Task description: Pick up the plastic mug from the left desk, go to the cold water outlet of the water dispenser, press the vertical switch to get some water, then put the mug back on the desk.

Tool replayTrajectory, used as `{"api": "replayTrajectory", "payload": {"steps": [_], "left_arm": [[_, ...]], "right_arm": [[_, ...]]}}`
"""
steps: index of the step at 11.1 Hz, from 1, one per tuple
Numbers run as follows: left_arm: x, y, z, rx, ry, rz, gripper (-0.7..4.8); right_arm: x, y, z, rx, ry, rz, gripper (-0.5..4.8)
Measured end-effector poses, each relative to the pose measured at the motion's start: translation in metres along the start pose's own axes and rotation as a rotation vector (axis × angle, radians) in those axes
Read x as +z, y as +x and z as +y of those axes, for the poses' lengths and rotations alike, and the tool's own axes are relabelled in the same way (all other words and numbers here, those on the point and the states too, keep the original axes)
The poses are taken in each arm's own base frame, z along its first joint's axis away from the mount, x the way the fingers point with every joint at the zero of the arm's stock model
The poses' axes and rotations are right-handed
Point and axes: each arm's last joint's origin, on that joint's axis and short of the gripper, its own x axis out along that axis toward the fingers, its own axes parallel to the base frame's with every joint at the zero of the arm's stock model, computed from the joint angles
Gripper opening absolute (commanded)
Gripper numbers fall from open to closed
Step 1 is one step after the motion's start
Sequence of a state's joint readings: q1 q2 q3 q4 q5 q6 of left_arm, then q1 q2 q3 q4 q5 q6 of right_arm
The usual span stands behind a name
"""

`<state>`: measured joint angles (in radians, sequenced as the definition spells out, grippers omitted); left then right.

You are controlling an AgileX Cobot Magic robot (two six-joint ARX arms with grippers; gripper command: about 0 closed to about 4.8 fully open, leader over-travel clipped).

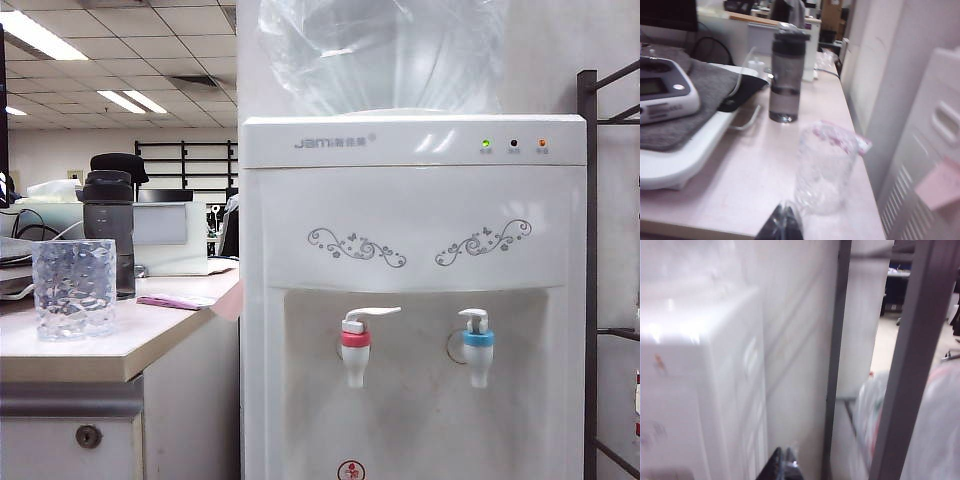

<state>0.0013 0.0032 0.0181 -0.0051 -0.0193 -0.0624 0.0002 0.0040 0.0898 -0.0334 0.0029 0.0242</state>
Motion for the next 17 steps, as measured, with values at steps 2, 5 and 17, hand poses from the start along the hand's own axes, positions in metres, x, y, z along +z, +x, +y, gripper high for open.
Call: {"api": "replayTrajectory", "payload": {"steps": [2, 5, 17], "left_arm": [[0.015, -0.004, 0.001, 0.051, -0.044, -0.031, -0.05], [0.048, -0.002, 0.000, 0.083, -0.054, -0.053, -0.05], [0.081, 0.139, -0.011, -0.100, -0.199, 0.153, 1.60]], "right_arm": [[0.028, -0.007, 0.000, -0.014, 0.003, -0.072, -0.06], [0.077, -0.007, 0.001, -0.040, 0.006, -0.119, -0.06], [0.158, 0.051, 0.014, 0.343, 0.047, -0.029, -0.06]]}}
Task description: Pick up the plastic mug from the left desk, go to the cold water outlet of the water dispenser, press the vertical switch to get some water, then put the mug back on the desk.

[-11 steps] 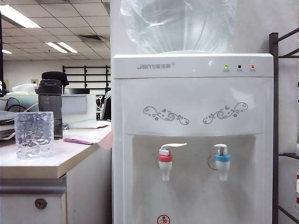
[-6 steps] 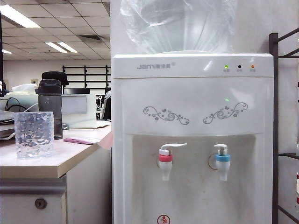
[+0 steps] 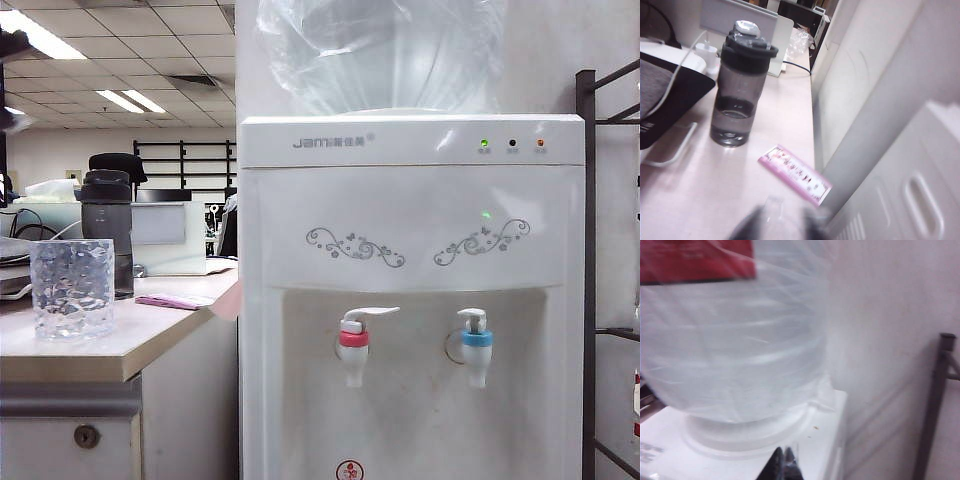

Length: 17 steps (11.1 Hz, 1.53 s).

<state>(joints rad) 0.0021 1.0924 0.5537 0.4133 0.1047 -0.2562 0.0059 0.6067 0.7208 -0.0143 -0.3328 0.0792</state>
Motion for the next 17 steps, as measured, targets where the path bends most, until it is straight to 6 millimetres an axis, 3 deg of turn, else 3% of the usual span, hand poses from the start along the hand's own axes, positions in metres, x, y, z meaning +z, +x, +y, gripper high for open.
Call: {"api": "replayTrajectory", "payload": {"steps": [1, 2, 3, 6, 8, 11, 13, 14, 16, 17], "left_arm": [[0.027, 0.027, 0.004, 0.049, -0.109, 0.122, 2.05], [0.031, 0.031, 0.004, 0.054, -0.119, 0.144, 4.79], [0.048, 0.050, 0.007, 0.082, -0.146, 0.275, 4.79], [0.047, 0.049, 0.007, 0.107, -0.145, 0.278, 4.79], [0.052, 0.050, 0.006, 0.095, -0.202, 0.228, 3.89], [0.032, 0.059, 0.011, 0.149, -0.277, 0.487, 3.89], [0.037, 0.075, 0.013, 0.168, -0.230, 0.589, 3.89], [0.049, 0.101, 0.015, 0.223, -0.188, 0.740, 3.90], [0.040, 0.144, 0.023, 0.240, -0.172, 1.039, 3.95], [0.038, 0.146, 0.023, 0.230, -0.173, 1.046, 3.95]], "right_arm": [[0.000, 0.000, 0.002, 0.048, 0.001, 0.004, -0.06], [0.000, 0.000, 0.002, 0.061, 0.001, 0.005, -0.06], [-0.001, 0.000, 0.007, 0.148, 0.003, 0.013, -0.06], [-0.001, 0.001, 0.011, 0.183, 0.005, 0.015, -0.05], [-0.001, 0.002, 0.012, 0.178, 0.006, 0.013, -0.06], [-0.001, 0.003, 0.014, 0.198, 0.007, 0.014, -0.06], [-0.001, 0.003, 0.015, 0.201, 0.008, 0.014, -0.06], [-0.001, 0.003, 0.015, 0.200, 0.008, 0.015, -0.06], [-0.001, 0.003, 0.015, 0.200, 0.008, 0.015, -0.06], [-0.001, 0.003, 0.015, 0.200, 0.008, 0.016, -0.06]]}}
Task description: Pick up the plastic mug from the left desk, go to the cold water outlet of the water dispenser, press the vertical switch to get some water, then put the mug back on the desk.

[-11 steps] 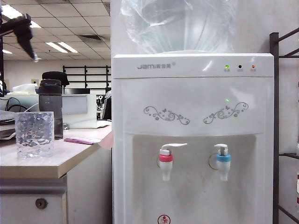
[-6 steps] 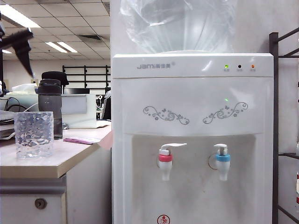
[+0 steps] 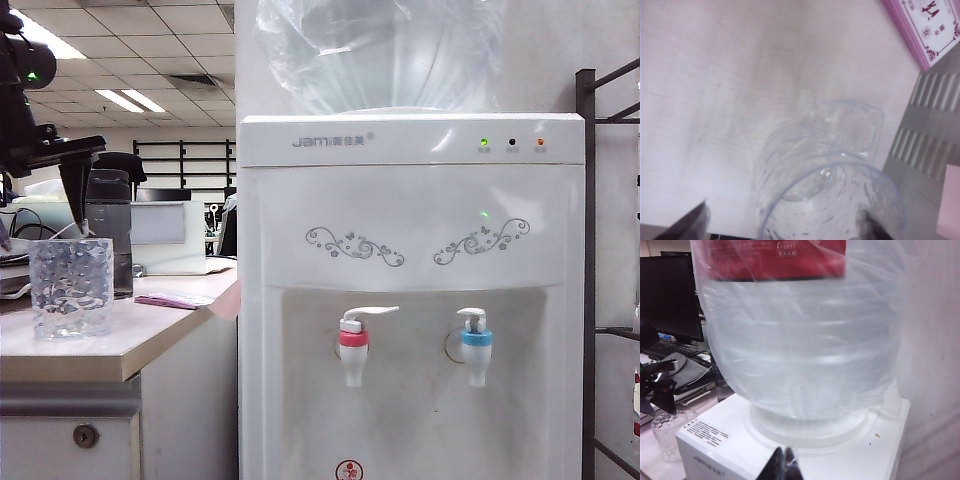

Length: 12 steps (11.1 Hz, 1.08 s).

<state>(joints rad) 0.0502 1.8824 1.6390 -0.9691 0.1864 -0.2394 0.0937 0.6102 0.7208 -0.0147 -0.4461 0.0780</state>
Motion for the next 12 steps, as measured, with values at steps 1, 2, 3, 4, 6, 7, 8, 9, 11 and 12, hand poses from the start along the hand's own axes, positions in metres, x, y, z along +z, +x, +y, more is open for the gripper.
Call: {"api": "replayTrajectory", "payload": {"steps": [1, 2, 3, 4, 6, 7, 8, 9, 11, 12], "left_arm": [[0.001, 0.002, 0.000, 0.007, -0.001, 0.003, 3.95], [0.001, 0.006, 0.002, 0.026, 0.000, 0.009, 3.95], [0.003, 0.013, 0.004, 0.046, 0.016, 0.016, 3.94], [0.004, 0.015, 0.004, 0.048, 0.018, 0.010, 3.94], [0.007, 0.016, 0.003, 0.051, 0.025, -0.023, 3.94], [0.007, 0.018, 0.004, 0.073, 0.041, -0.024, 3.94], [0.007, 0.023, 0.004, 0.086, 0.058, -0.012, 3.94], [0.007, 0.026, 0.004, 0.087, 0.065, -0.006, 3.94], [0.006, 0.040, -0.005, 0.090, 0.095, 0.010, 3.93], [0.006, 0.040, -0.005, 0.093, 0.097, 0.010, 3.80]], "right_arm": [[0.000, 0.000, 0.000, 0.000, 0.000, 0.000, -0.06], [0.000, 0.000, 0.000, 0.000, 0.000, 0.000, -0.06], [0.000, 0.000, 0.000, -0.001, 0.002, 0.003, -0.06], [-0.001, 0.000, 0.000, -0.001, 0.002, 0.004, -0.06], [0.000, 0.000, 0.000, -0.001, 0.002, 0.004, -0.06], [-0.001, 0.000, 0.000, -0.001, 0.002, 0.004, -0.06], [-0.001, 0.000, 0.000, -0.001, 0.002, 0.004, -0.06], [0.000, 0.000, 0.000, -0.001, 0.002, 0.004, -0.06], [0.000, 0.000, 0.000, -0.001, 0.002, 0.004, -0.06], [0.000, 0.000, 0.000, -0.001, 0.002, 0.004, -0.06]]}}
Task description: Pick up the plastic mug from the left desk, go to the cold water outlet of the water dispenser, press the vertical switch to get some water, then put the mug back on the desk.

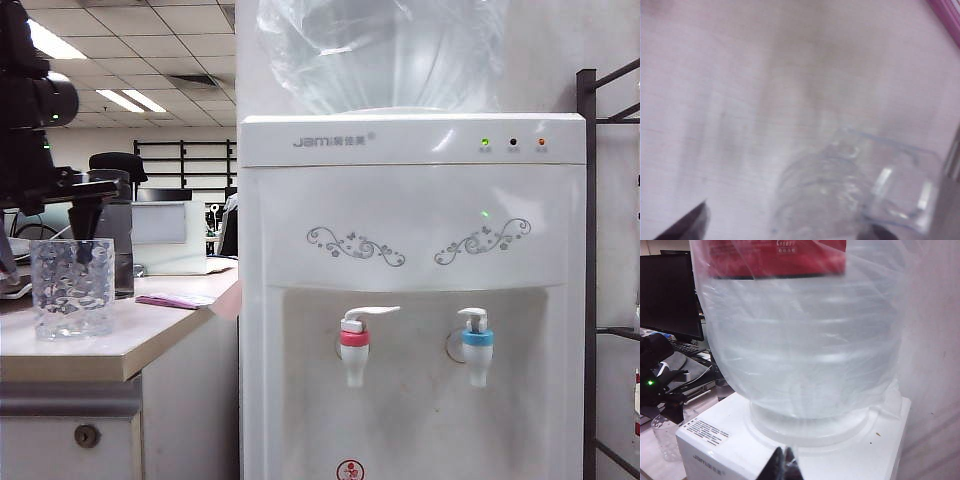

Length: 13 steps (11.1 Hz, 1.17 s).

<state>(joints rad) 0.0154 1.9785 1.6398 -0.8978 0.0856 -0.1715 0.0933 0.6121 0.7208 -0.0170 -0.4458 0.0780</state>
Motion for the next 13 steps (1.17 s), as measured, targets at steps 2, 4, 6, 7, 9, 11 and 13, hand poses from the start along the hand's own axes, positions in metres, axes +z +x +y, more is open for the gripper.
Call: {"api": "replayTrajectory", "payload": {"steps": [2, 4, 6, 7, 9, 11, 13], "left_arm": [[0.000, 0.001, -0.002, 0.013, 0.007, -0.001, 2.34], [0.000, 0.001, -0.002, 0.014, 0.009, 0.000, 1.22], [-0.001, 0.001, -0.002, 0.014, 0.008, 0.002, 0.42], [-0.002, 0.001, -0.002, 0.018, 0.004, 0.015, -0.04], [-0.004, 0.001, -0.001, 0.021, -0.014, 0.032, -0.05], [-0.004, 0.000, -0.001, 0.023, -0.039, 0.039, -0.05], [-0.016, -0.004, 0.001, 0.064, -0.332, 0.159, -0.05]], "right_arm": [[0.000, 0.000, 0.000, 0.000, 0.000, 0.000, -0.06], [0.000, 0.000, 0.000, 0.000, 0.000, 0.000, -0.06], [0.000, 0.000, 0.000, 0.000, 0.000, 0.000, -0.06], [0.000, 0.000, 0.000, 0.000, 0.000, 0.000, -0.06], [0.000, 0.000, 0.000, 0.000, 0.001, 0.000, -0.06], [0.000, 0.000, 0.000, 0.000, 0.000, 0.000, -0.06], [0.000, 0.000, 0.000, 0.000, 0.000, 0.000, -0.06]]}}
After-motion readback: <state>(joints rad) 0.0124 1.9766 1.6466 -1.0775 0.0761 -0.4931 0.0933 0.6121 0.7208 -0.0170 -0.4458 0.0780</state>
